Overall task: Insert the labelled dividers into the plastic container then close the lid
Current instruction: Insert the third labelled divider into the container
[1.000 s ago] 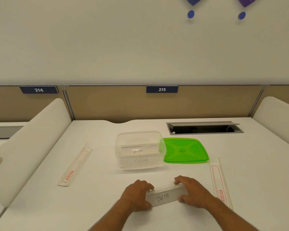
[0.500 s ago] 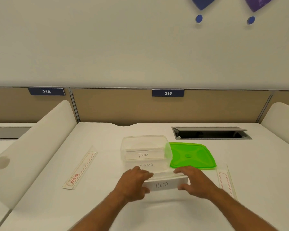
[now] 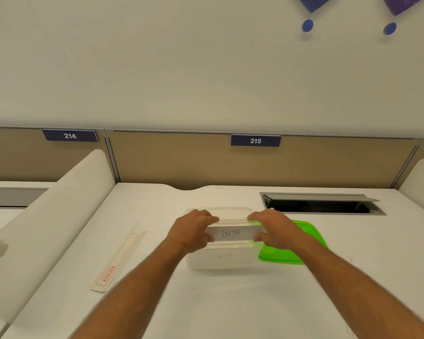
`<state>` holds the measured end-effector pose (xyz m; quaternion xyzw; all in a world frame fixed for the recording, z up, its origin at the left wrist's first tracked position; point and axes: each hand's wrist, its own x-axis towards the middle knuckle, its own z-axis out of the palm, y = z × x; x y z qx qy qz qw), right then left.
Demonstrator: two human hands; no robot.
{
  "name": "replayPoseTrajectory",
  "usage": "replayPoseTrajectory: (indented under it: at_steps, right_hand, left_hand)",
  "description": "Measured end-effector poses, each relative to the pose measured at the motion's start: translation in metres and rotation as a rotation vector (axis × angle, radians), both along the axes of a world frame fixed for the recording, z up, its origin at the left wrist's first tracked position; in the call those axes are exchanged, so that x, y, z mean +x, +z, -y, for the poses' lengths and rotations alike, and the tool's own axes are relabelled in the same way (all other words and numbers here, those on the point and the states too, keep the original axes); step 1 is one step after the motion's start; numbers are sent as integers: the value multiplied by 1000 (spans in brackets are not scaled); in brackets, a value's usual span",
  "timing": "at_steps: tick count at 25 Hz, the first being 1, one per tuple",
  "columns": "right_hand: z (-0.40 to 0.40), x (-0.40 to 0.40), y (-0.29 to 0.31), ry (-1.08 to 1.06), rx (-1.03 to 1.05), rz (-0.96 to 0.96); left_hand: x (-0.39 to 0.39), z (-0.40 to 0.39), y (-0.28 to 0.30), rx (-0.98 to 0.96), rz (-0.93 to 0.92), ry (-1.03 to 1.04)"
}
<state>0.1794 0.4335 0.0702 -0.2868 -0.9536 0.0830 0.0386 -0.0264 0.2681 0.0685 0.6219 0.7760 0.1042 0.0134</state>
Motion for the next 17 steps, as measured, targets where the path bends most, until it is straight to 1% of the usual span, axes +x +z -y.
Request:
replayPoseTrajectory:
  at_steps: [5,12,14,17]
  right_hand:
    - [-20,-35,-10,23,31,116]
    - [-39,-66,-32,36,51,295]
    - [-40,-73,-39,43,55,341]
    - [-42,-82,-47,64,88,390]
  left_hand:
    - [-26,-27,-10,-86,14,35]
    - [-43,-52,-40,-207,16,76]
    - [-46,-57,-47,-244,-9,83]
    - [-47,-65,-53,-309,-95,71]
